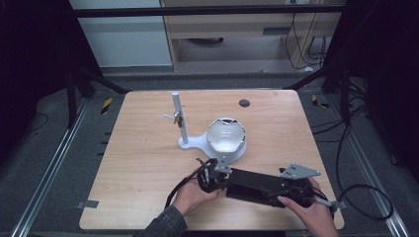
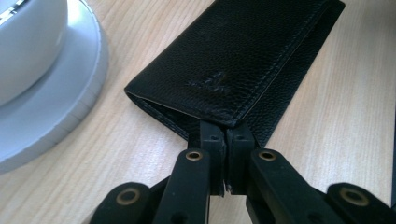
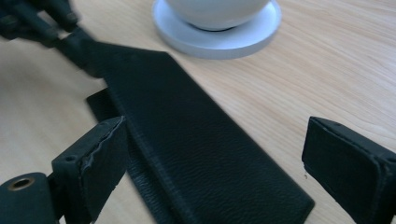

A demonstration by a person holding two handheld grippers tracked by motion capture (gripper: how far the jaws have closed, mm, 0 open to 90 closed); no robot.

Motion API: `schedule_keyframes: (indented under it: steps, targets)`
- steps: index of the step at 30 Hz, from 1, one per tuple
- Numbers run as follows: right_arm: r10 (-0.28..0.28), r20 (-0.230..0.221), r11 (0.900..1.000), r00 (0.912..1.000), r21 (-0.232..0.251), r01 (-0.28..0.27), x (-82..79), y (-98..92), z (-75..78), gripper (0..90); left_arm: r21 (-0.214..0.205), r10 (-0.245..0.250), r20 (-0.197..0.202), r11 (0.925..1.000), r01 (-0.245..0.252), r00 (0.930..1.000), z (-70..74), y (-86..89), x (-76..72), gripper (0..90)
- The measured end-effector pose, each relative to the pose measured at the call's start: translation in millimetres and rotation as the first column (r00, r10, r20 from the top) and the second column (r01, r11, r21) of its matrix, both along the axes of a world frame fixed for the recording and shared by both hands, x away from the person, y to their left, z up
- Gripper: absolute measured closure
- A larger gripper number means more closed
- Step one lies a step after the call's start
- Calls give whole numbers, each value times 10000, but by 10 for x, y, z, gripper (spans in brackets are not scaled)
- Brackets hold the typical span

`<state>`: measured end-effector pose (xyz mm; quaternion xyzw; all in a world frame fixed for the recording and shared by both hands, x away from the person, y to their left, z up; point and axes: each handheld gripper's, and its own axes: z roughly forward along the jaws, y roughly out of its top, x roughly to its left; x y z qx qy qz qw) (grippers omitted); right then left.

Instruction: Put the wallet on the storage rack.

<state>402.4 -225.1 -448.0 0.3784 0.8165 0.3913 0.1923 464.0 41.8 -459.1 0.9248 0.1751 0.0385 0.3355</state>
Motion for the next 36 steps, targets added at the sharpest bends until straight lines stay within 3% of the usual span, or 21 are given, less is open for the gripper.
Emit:
schedule_keyframes:
  steps: [6,9,11,12,14,21,36]
  targets:
    - [645,-109,9974,9979,-307,-648,-75,124,87,58,61,30,92,10000,-31,10000,54,-13,40,883]
    - [1033,-208,9912,9944,-812,-1046,-82,221,129,78,-16,93,62,10000,-93,9999,70,-6,65,885]
    - [1138,-251,9893,9932,-894,-1156,-76,243,131,91,-77,105,45,9999,-104,9999,72,-5,74,886]
    - [1422,-528,9856,9884,-850,-1464,-39,294,133,107,-79,98,23,9999,-98,9999,83,3,95,885]
    - [1520,-690,9831,9860,-925,-1580,1,327,135,131,-60,94,-30,9999,-95,10000,91,5,109,885]
    - [1649,-1047,9664,9807,-1814,-1819,106,404,109,183,-10,167,-29,9999,-167,9999,109,14,120,883]
    - [1569,-1302,9556,9790,-2305,-1838,142,434,41,212,7,220,-60,9998,-220,9997,152,-17,129,881]
